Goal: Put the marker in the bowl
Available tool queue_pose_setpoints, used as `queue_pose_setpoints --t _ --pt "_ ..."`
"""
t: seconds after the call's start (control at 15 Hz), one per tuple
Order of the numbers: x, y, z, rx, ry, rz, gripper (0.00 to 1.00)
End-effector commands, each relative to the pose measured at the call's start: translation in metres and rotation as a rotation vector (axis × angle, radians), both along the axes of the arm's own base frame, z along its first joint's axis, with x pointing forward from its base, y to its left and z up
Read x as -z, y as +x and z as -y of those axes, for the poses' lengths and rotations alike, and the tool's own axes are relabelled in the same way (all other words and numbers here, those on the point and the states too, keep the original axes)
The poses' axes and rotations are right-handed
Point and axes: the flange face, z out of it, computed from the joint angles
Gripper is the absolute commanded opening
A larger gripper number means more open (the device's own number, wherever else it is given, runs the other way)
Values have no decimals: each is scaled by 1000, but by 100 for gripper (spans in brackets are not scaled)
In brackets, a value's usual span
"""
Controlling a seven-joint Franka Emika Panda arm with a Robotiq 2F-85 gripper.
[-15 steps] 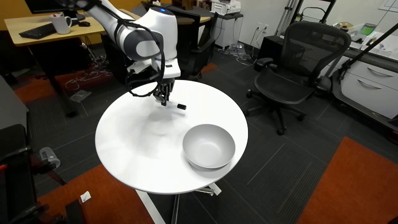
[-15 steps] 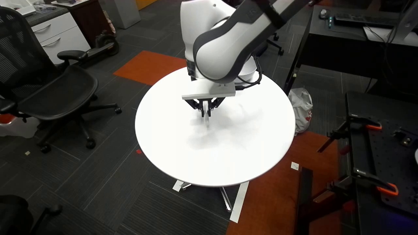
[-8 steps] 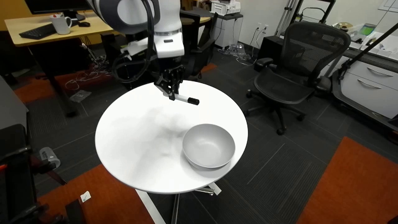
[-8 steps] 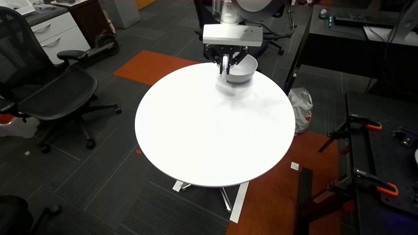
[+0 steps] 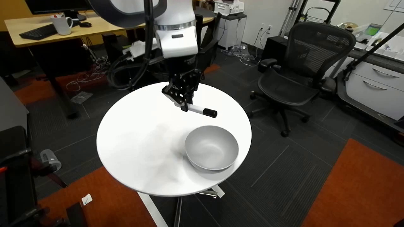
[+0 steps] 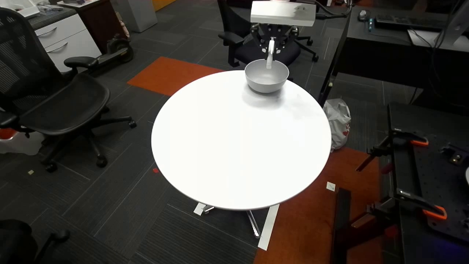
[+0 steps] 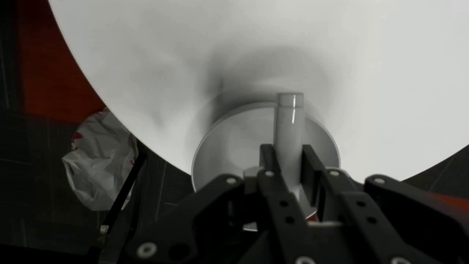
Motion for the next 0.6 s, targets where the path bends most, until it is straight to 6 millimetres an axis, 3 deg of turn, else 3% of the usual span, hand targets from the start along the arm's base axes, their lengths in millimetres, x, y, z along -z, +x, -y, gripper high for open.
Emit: queue_pose_setpoints --t 0.0,0.53 --pt "8 0 18 44 -7 -27 5" --pt "45 11 49 149 1 -44 5"
